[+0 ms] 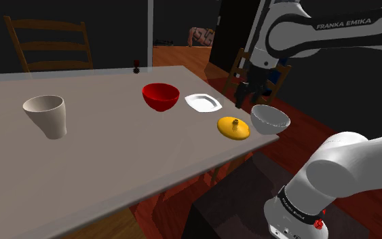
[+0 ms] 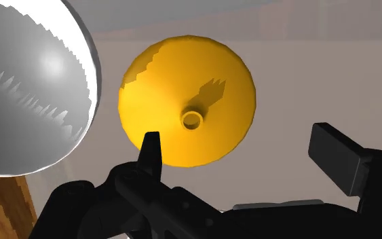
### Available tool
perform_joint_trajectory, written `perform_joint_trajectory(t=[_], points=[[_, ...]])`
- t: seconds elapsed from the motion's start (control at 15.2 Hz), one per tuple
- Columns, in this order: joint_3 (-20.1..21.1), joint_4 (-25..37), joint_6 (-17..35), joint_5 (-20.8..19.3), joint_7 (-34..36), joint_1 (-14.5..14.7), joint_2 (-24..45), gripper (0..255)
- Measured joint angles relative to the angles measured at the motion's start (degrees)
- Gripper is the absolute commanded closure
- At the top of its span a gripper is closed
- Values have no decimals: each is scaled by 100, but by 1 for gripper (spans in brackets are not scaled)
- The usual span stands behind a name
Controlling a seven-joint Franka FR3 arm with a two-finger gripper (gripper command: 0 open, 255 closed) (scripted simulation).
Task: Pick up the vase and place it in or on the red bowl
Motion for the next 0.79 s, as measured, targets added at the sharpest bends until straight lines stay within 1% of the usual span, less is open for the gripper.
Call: perform_joint_trajectory(t=[0.07, 0.2, 0.33, 0.79], points=[[-94, -116, 160, -25, -75, -49, 27, 0], [-249, -277, 634, -27, -184, -98, 324, 0], [-341, -420, 938, -32, -256, -131, 466, 0], [-389, -782, 1611, -19, -287, -118, 768, 0]])
